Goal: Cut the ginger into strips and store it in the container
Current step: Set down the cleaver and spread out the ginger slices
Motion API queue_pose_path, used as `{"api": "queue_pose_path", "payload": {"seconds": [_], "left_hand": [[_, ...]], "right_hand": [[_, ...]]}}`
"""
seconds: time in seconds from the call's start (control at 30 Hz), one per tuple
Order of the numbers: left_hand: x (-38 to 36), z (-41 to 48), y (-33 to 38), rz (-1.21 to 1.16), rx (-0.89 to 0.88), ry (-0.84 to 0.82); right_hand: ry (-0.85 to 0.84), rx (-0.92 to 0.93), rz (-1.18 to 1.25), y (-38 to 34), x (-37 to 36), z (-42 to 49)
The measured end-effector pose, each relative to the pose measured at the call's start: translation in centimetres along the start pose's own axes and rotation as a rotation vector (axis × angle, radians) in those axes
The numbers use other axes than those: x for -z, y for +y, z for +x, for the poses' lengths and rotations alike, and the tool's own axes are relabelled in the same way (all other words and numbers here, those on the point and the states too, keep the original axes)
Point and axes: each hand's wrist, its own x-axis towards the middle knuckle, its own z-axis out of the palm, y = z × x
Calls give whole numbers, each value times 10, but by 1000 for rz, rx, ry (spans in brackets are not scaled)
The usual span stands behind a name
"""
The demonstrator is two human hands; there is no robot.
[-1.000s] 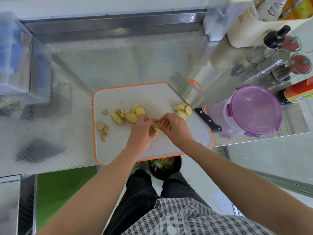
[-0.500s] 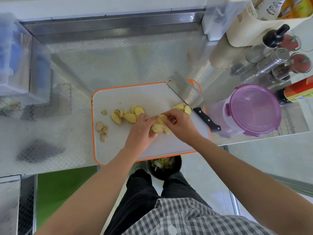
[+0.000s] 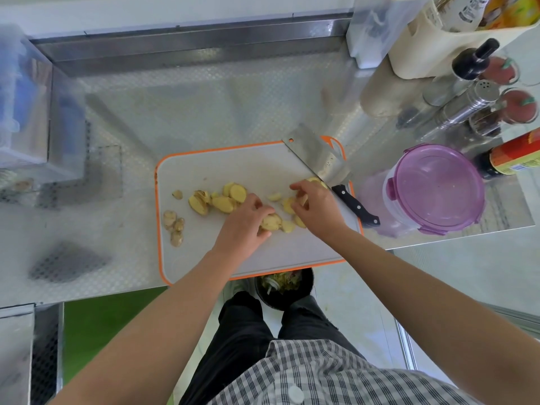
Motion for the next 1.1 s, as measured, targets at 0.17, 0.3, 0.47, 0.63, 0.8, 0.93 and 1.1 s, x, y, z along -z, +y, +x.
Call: {"api": "queue_pose_path", "payload": {"seconds": [0.17,0.3,0.47,0.63,0.8,0.93,1.1], "left_hand": [[-2,8,-1,12,-39,9],[-4,8,-3,-11,-49,17],[3,12,-1,-102,51,-81],[21,33,3,-364,224,-3],[32,81,6,-426,459,173],[28,107,1,-353,430,182],[28,115,-5,-98,361,159]], "right_hand": [[27,163,-114,-6,-1,-8],[-130,257,-289,-11,-9,-2],[-116,248,-299,-10,-16,10],[80,241,-23,-7,1,15],[242,79,-69,10,29,21],[132,21,-88,22,34,13],[86,40,-71,21,31,4]]}}
